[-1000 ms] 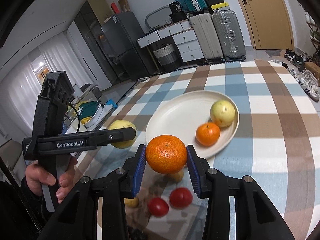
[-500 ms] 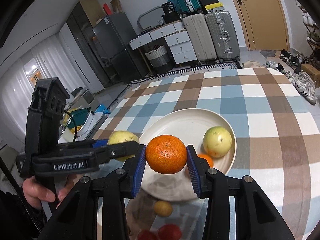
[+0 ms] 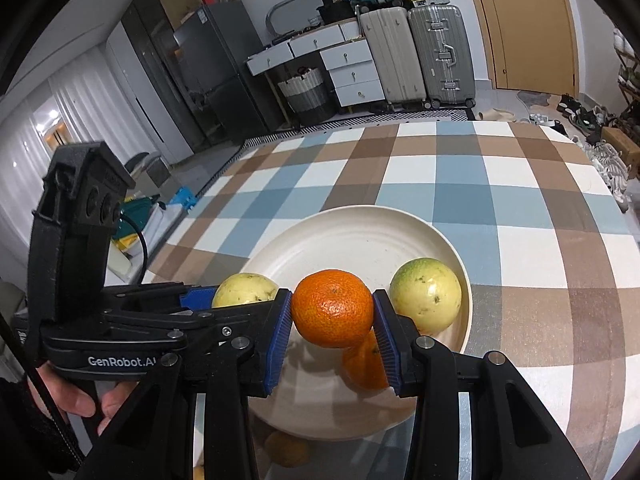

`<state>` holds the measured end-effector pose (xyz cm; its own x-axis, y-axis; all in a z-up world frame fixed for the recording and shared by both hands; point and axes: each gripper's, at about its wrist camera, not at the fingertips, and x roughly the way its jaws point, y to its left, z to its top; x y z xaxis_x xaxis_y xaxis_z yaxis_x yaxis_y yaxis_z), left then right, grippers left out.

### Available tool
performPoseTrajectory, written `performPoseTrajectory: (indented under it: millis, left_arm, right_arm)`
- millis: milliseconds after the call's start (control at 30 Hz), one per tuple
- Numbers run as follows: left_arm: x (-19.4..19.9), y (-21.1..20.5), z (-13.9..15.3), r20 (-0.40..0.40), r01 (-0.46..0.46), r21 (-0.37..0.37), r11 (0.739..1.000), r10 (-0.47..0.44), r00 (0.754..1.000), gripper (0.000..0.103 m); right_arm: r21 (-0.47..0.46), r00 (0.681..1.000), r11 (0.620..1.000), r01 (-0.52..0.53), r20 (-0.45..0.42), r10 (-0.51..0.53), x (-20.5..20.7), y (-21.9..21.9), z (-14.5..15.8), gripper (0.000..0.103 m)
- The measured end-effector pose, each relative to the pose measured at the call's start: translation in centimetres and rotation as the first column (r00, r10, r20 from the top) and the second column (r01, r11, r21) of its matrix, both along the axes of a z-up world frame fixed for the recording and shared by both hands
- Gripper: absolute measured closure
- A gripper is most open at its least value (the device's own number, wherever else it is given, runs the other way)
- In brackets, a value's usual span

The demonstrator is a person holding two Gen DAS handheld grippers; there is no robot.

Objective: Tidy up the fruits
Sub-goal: 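Carry pomelo and mandarin onto the cream plate and open both tools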

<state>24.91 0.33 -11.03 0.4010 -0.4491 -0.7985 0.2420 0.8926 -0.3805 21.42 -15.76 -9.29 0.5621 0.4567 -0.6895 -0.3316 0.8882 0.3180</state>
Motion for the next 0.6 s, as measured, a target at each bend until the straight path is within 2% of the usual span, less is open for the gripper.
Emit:
performPoseTrajectory:
  millis: [133, 233, 433, 600]
  left_arm:
    - [0.3, 0.0, -0.4, -0.016, 0.003, -0.009, 1.0, -0.004, 1.0, 0.055]
    - [0.1, -0.2, 0.3, 0.009, 0.005, -0.002, 1.0, -0.005, 1.0, 0.05]
    - [-1.0, -0.2, 1.6, 0.04, 0.004, 0.012, 1.0, -0.004, 0.999, 0.049]
    - [-2.5, 0.3, 2.8, 0.064, -0.011, 0.021, 1.0, 0.009, 0.998, 0.044]
  right_arm:
    - [-0.003, 1.0, 1.0, 0.006, 0.004, -0.006, 0.1, -0.1, -0.3, 0.06]
    - [0.0, 1.0, 1.0, 0.01, 0.025, -0.01, -0.2, -0.3, 0.2, 0.049]
    - [-0.006, 0.991, 0.999, 0.037, 0.128, -0.036, -2.1, -1.1, 2.6, 0.049]
    - [0.0, 0.987, 0.999, 0.054, 0.154, -0.053, -3.6, -1.8, 3.9, 0.049]
